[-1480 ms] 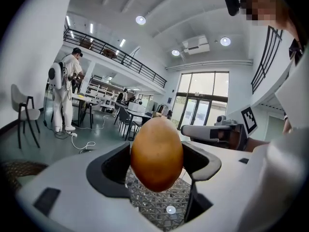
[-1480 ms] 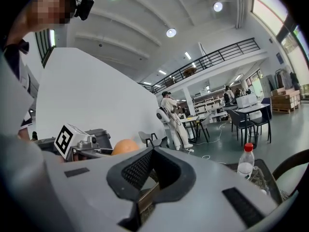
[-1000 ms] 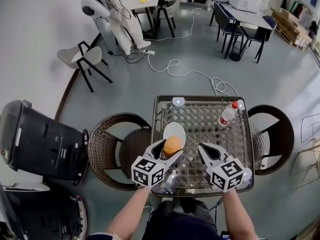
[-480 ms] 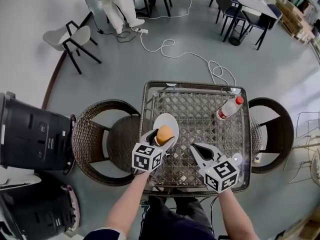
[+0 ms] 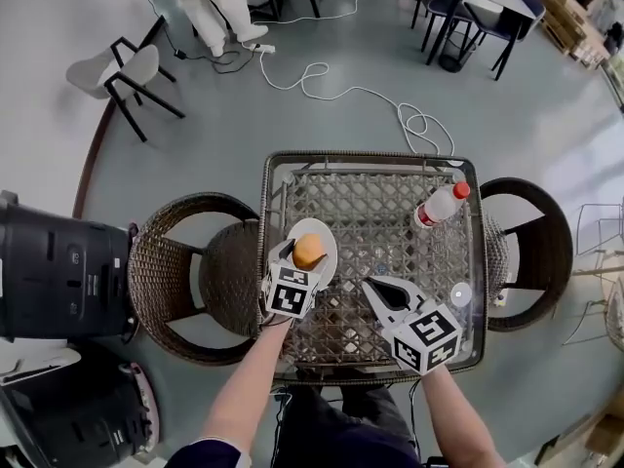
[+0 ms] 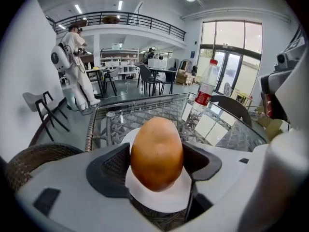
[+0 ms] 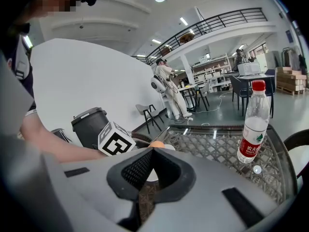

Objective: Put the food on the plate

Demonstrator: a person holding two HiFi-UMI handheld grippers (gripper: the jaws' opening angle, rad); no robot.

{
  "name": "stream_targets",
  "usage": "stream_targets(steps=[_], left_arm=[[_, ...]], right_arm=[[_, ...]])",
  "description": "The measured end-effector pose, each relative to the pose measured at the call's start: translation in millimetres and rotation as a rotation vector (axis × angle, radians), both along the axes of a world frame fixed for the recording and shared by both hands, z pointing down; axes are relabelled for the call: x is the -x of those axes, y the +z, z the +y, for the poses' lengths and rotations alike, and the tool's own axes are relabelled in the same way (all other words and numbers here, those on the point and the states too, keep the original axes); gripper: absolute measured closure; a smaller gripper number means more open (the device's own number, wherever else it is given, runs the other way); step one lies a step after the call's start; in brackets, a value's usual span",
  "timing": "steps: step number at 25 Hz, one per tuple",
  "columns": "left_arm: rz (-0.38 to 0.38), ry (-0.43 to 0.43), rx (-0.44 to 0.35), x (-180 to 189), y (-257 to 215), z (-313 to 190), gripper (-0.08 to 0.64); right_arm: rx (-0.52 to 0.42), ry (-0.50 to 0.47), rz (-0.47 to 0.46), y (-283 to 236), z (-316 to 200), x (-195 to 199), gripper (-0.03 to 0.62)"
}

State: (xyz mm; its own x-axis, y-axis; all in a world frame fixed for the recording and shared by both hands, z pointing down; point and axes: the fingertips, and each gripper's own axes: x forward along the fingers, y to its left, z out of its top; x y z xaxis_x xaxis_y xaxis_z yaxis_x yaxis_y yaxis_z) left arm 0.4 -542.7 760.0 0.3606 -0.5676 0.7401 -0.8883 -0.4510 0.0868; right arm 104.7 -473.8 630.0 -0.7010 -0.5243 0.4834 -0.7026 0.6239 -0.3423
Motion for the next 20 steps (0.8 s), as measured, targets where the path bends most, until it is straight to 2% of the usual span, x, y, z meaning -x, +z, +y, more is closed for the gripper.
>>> stream_targets(steps=[10,20], left_arm=[[-0.047,0.04,0.063,-3,15,-3,0.228],[-0.076,0.102,0.069,-10,20,-1,0.227]], right_arm=[[0.004,0.019,-0.013,0,-4,-5,0.588],[-0.009,0.033,-0.02,-9,-6,-6,0.588]])
